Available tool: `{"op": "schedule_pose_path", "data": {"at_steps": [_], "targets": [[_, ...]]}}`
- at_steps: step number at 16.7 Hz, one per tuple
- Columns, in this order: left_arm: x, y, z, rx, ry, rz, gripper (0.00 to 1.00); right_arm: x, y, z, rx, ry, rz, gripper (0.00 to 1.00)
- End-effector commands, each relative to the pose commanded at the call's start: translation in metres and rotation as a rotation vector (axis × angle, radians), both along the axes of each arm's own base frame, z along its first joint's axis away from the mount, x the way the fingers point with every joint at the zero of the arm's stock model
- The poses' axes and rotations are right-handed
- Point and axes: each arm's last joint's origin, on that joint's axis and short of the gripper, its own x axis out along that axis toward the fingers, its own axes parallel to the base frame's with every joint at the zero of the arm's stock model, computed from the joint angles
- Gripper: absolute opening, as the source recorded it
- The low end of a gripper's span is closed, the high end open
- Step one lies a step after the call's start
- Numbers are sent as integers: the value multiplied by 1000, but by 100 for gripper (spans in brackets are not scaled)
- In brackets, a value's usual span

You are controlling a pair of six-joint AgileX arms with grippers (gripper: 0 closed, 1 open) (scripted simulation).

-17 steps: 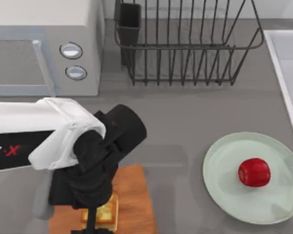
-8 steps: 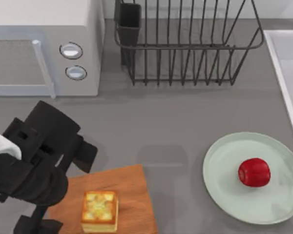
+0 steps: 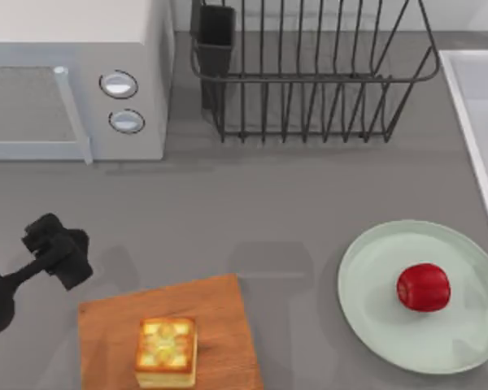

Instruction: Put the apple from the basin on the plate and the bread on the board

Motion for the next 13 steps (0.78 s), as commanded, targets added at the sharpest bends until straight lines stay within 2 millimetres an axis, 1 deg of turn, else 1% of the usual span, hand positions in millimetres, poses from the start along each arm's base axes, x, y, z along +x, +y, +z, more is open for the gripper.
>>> {"op": "schedule_pose_path", "data": {"at_steps": [3,6,8,10,13], "targets": [[-14,19,-3,212,-307,-53,100,0,0,0,0,0,0,100],[-24,33,-9,420,-533,-29,100,0,0,0,0,0,0,100],[-28,39,-14,533,-629,6,100,0,0,0,0,0,0,100],[-30,43,-18,609,-683,37,100,0,0,0,0,0,0,100],[-31,45,-19,639,-702,51,100,0,0,0,0,0,0,100]]}}
